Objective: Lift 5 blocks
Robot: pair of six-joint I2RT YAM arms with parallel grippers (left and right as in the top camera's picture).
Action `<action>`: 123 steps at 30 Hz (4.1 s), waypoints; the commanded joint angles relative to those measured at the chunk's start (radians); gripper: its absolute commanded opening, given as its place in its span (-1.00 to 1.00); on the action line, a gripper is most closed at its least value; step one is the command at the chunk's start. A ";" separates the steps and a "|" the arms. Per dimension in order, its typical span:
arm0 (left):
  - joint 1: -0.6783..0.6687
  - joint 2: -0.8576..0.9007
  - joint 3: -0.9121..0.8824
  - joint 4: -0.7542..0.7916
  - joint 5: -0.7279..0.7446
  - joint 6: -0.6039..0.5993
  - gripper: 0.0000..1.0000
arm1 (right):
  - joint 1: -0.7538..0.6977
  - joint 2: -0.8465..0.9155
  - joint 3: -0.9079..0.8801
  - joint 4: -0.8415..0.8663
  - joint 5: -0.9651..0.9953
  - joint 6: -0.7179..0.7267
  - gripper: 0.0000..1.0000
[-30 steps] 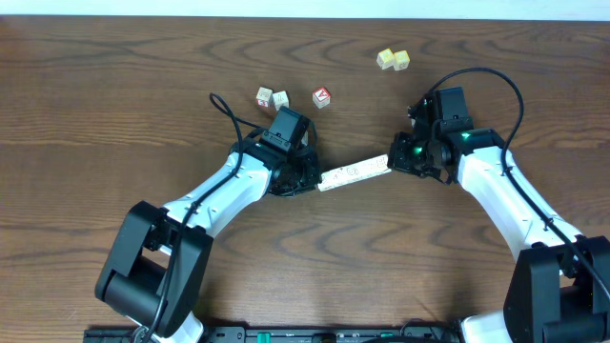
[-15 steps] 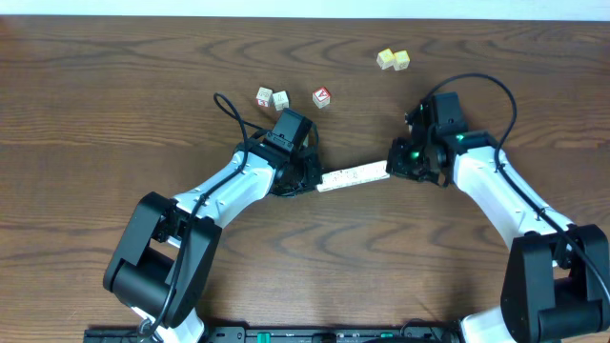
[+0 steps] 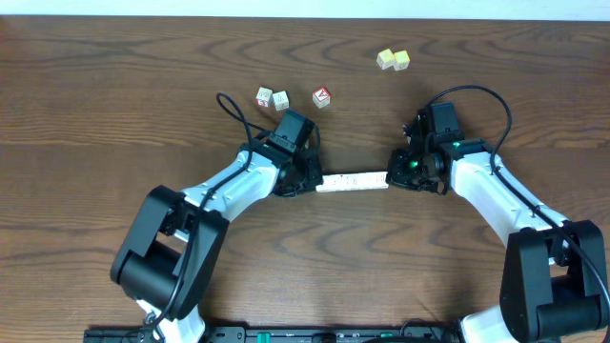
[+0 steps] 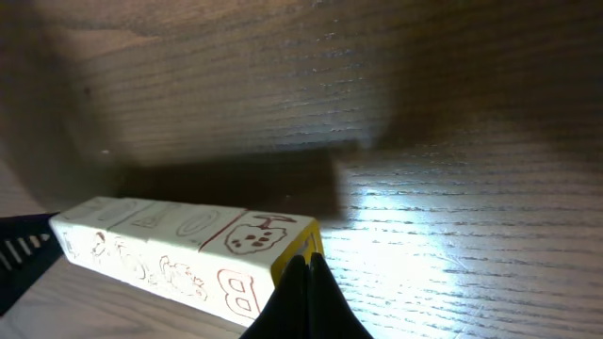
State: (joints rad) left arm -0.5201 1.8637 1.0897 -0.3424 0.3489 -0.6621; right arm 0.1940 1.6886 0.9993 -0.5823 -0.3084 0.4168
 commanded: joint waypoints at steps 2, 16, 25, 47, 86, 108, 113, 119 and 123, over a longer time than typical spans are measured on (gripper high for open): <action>-0.071 0.013 0.057 0.042 0.174 -0.014 -0.85 | 0.075 0.007 -0.002 0.010 -0.264 -0.006 -0.98; -0.082 0.013 0.057 0.048 0.155 -0.017 -0.86 | 0.076 0.007 -0.028 0.023 -0.220 -0.006 -0.98; -0.082 0.013 0.057 0.045 0.139 -0.017 -0.86 | 0.075 0.014 -0.060 0.061 -0.186 -0.006 -0.98; -0.086 0.013 0.047 0.045 0.137 -0.017 -0.86 | 0.076 0.014 -0.080 0.112 -0.099 -0.014 -0.98; -0.080 0.013 0.048 0.060 0.054 -0.013 -0.86 | 0.076 0.014 -0.080 0.068 -0.080 -0.002 -0.98; -0.080 0.012 0.048 -0.030 -0.056 -0.009 -0.85 | 0.075 0.013 -0.076 0.074 0.024 -0.007 -0.95; -0.080 0.012 0.048 -0.031 -0.060 -0.009 -0.86 | 0.075 0.013 -0.066 0.072 0.028 -0.014 -0.95; -0.080 0.012 0.048 -0.061 -0.131 -0.009 -0.85 | 0.075 0.013 -0.061 0.065 0.044 -0.014 -0.95; -0.080 0.012 0.048 -0.087 -0.180 -0.008 -0.86 | 0.075 0.013 -0.058 0.045 0.088 -0.014 -0.94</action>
State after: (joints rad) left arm -0.5880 1.8702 1.1080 -0.4168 0.2062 -0.6624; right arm 0.2420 1.6951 0.9211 -0.5301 -0.1940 0.4095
